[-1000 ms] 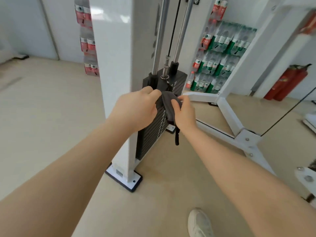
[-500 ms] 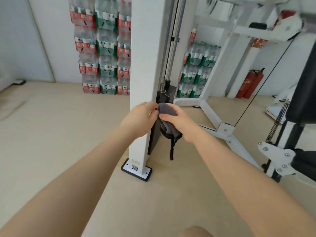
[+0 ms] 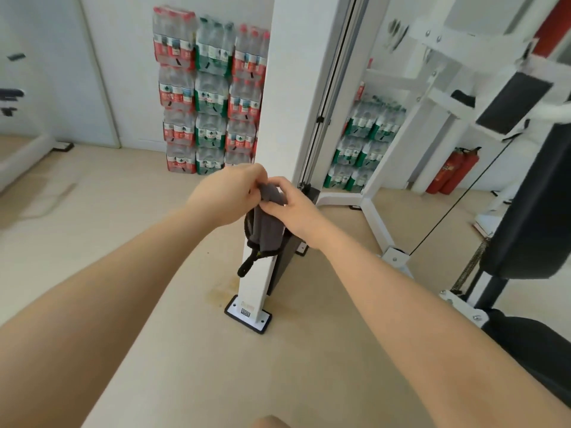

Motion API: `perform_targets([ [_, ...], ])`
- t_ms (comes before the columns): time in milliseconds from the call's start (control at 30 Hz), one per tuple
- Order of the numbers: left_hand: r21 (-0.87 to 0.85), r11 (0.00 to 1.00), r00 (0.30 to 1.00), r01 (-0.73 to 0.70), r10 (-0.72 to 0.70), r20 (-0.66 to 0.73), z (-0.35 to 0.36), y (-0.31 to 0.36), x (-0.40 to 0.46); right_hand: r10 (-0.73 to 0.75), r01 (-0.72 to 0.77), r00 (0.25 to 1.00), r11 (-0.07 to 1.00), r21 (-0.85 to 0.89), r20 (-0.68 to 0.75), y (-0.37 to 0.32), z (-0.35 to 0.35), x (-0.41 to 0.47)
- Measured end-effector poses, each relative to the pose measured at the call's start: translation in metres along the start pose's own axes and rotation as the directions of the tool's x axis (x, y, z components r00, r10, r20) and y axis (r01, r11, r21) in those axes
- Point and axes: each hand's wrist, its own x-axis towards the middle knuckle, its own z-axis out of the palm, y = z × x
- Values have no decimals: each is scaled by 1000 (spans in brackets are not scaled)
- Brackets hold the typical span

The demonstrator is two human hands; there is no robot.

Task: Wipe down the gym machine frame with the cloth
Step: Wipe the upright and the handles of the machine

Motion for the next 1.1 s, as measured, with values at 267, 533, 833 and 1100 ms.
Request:
perform_targets([
  [267,-63,997,992,38,-30,125,-124,84,60,-144,117,989,904,-412,-34,-134,-85,2],
  [533,-57,994,941,91,-67,333,-175,102,102,207,-66,930,906,-418,302,-191,-147,24],
  [833,-620,605,863,500,-292,411,-190,57,118,263,-258,941,965,-49,215,-195,-144,55],
  [1100,-703,482,851,523,-243,465,-185,2,136,357,-351,932,932,95,-58,-194,-98,98],
])
